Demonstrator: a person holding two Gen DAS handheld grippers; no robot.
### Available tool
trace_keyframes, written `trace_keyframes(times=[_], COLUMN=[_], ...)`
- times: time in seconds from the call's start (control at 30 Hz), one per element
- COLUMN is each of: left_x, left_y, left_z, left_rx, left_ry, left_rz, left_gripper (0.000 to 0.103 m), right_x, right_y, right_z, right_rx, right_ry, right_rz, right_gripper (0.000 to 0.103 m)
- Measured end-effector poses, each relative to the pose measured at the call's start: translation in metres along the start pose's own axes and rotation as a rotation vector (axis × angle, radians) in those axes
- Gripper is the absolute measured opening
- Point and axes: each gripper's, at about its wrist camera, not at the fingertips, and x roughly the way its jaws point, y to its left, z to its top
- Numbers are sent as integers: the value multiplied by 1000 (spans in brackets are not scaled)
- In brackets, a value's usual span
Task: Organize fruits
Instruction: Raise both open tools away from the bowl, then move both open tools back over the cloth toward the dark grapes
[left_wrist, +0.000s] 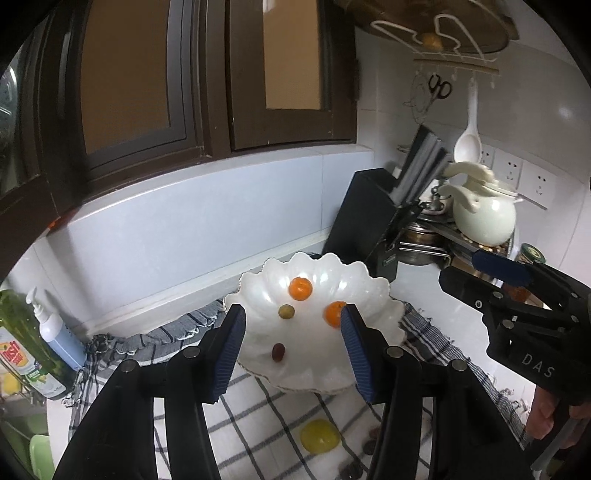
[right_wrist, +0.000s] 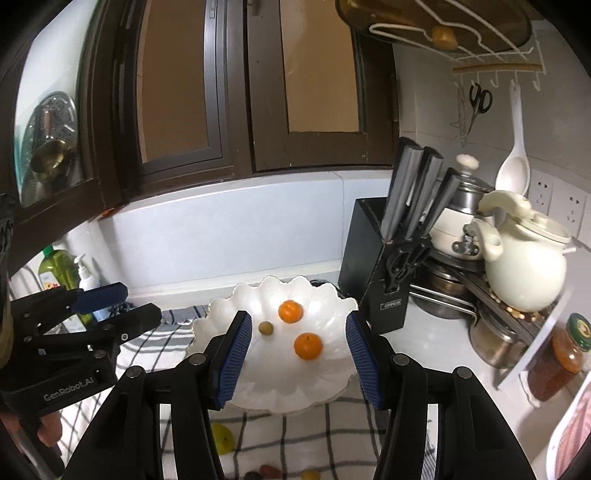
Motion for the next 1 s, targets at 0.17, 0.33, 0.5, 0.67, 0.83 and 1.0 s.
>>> trace_keyframes(times=[0.17, 0.33, 0.5, 0.67, 0.83, 1.0], left_x=[-22, -32, -36, -32, -31, -32], left_y=[-9, -16, -21, -27, -32, -35], left_z=[-12, -25, -40, -58, -73, -85], left_rx=[9, 9, 10, 8, 0, -11], left_ry=[-17, 0, 23, 55, 66, 61], left_rz=[14, 11, 33, 27, 27, 36], left_gripper=[54, 55, 55, 55, 55, 55], right_x=[-21, -35, -46, -48, -45, -43], right_y=[0, 0, 0, -4, -8, -13], right_z=[-9, -21, -36, -51, -66, -78], right_rx=[-12, -26, -41, -41, -45, -32], right_ry=[-15, -17, -13, 11, 41, 66], right_rz=[-11, -11, -22, -26, -20, -21], right_gripper=[54, 54, 54, 54, 54, 54])
